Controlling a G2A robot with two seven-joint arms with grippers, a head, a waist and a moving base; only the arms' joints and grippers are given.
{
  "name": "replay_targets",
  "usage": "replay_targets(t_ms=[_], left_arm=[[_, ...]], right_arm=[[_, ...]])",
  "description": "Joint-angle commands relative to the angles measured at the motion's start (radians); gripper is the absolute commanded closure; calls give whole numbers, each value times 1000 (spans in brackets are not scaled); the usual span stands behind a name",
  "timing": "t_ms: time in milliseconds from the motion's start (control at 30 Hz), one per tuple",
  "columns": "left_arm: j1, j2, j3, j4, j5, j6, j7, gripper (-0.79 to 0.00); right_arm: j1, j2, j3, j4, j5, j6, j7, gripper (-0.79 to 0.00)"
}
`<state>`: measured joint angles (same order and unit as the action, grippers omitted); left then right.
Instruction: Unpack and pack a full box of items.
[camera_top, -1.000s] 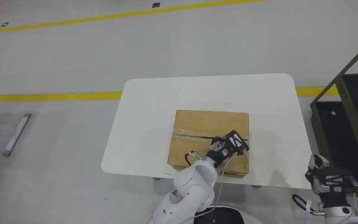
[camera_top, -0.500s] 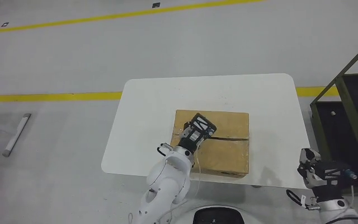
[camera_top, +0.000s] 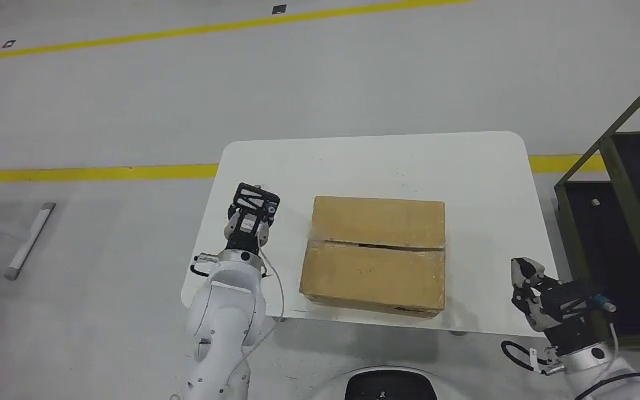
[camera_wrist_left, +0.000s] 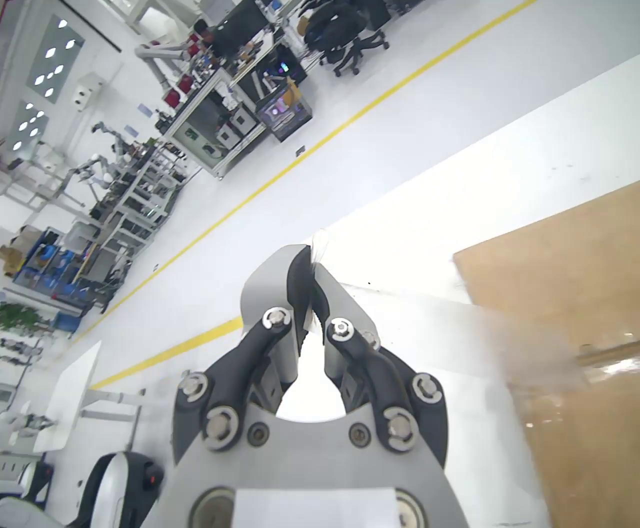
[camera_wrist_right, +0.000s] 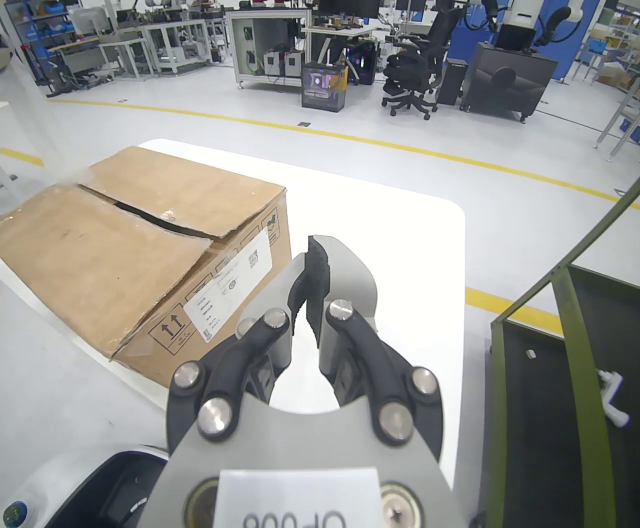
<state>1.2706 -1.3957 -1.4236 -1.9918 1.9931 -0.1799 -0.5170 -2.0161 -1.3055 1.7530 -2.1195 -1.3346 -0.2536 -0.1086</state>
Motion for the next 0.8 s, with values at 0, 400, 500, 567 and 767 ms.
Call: replay_targets(t_ms=[0, 400, 500, 567, 767], left_arm=[[2, 4, -29, 4, 18, 2, 3, 0], [13, 15, -138, 87, 67, 43, -20, 0], [19, 15, -152, 100, 57, 68, -42, -379], [22, 14, -149, 103, 59, 68, -57, -785], [28, 21, -181, 123, 145, 76, -82, -785]], right_arm=[[4, 0, -4, 4, -10, 3, 1, 0], [17, 2, -17, 42, -16, 17, 15, 0], [19, 2, -19, 47, -15, 20, 16, 0], [18, 3, -21, 50, -17, 20, 18, 0], [15, 3, -26, 56, -20, 29, 17, -22]])
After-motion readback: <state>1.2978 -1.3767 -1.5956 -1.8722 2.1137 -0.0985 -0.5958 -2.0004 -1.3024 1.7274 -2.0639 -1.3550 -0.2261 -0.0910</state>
